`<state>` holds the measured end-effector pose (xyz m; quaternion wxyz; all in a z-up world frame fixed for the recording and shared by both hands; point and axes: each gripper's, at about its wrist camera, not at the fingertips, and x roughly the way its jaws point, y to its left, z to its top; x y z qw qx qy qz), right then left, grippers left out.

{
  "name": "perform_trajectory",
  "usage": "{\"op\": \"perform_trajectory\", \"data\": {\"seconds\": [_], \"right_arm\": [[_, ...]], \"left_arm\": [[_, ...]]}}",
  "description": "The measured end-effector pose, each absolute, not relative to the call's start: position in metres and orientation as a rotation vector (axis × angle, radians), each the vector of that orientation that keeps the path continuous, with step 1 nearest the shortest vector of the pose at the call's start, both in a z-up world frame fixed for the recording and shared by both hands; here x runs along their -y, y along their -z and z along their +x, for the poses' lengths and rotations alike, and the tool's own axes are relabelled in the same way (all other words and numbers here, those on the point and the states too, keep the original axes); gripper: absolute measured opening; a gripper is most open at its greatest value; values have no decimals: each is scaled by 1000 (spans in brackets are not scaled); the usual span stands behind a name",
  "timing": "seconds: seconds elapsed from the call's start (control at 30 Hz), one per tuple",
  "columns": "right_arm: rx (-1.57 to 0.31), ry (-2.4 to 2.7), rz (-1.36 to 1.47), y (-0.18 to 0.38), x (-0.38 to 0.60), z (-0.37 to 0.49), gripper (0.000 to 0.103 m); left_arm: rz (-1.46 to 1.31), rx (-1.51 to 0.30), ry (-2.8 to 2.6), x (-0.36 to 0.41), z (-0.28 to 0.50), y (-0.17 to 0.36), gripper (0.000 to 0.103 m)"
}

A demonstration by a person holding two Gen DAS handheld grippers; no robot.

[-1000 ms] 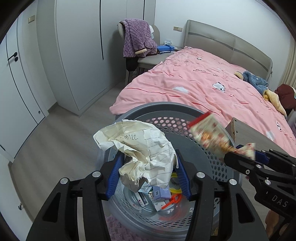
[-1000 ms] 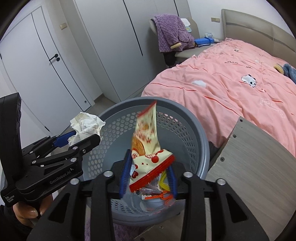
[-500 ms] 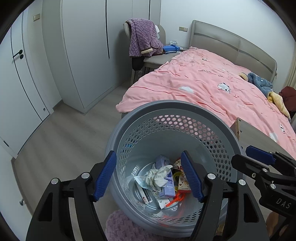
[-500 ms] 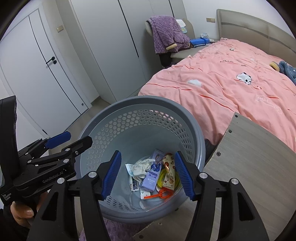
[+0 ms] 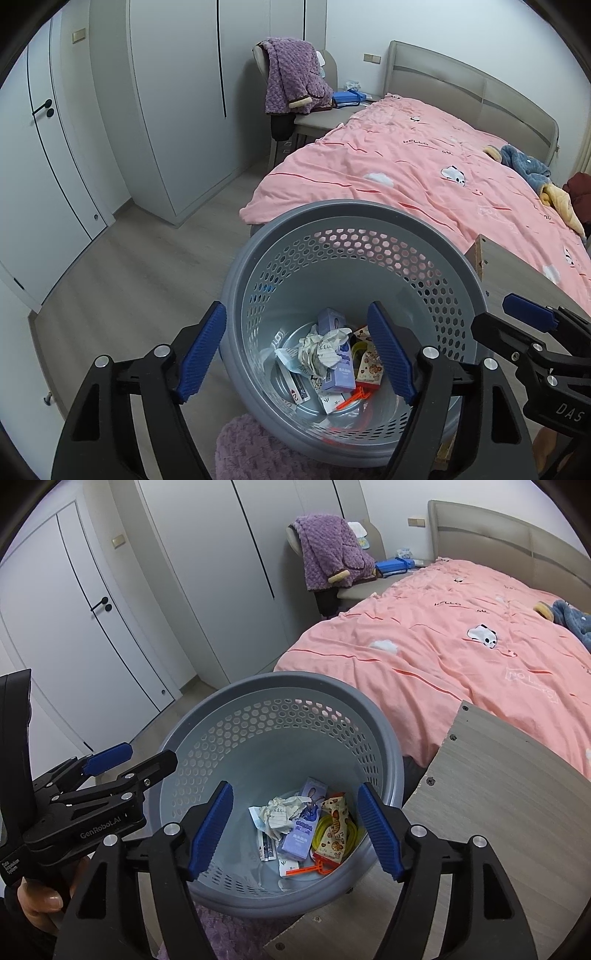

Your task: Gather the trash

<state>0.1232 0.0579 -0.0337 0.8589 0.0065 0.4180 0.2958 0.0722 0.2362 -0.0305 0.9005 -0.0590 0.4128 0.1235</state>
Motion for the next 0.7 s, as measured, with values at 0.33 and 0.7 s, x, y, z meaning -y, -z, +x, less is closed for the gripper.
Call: {"op": "perform_trajectory", "data": {"seconds": [0.33,0.7], "right_arm": [[-874,-607,30,34,-50,123,73],[-877,-606,34,34,-49,123,73]], "left_arm": [[-115,-856,-257,-235,71,29,78],[-102,-860,-260,-234,71,28,79]]}}
